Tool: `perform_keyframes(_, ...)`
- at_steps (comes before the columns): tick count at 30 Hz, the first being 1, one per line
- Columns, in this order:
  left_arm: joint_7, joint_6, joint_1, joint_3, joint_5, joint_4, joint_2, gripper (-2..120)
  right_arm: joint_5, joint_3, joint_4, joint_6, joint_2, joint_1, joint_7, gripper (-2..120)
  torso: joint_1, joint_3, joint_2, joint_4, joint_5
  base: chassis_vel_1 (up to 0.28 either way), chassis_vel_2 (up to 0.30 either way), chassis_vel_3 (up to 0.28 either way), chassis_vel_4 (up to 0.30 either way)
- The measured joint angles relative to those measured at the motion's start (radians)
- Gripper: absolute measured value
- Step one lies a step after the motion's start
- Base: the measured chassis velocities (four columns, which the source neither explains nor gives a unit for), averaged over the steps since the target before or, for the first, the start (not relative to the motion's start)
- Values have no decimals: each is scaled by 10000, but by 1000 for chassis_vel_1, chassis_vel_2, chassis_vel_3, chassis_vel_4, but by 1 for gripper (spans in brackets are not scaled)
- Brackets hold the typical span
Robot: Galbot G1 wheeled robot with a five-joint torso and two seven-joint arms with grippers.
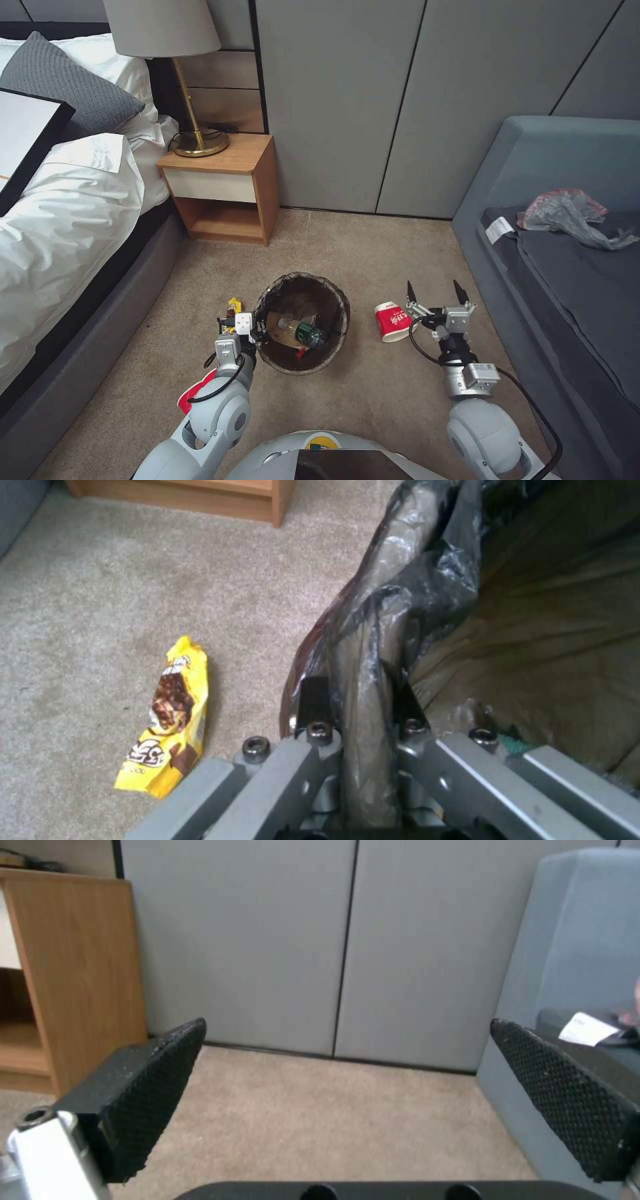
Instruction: Pick up the trash bin, then pick up the garbage from the floor and place it into the trash bin.
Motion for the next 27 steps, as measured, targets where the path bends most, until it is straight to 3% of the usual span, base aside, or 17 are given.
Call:
perform_keyframes(9,-7,0,-21,-2,-36,1,12,0,134,-199,-149,-81,91,198,12,100,0,0,0,0,1,0,0,0,0)
perform_keyframes(15,-9,6,-47,-1,-57,10,15,0,2245,-571,-84,-866,-346,624,79,100,0,0,0,1,1,0,0,0,0)
perform_keyframes(27,-17,23,-50,-27,-91,6,51,0,4779,-1176,-571,-1996,-679,1688,321,100,0,1,0,1,2,0,0,0,0)
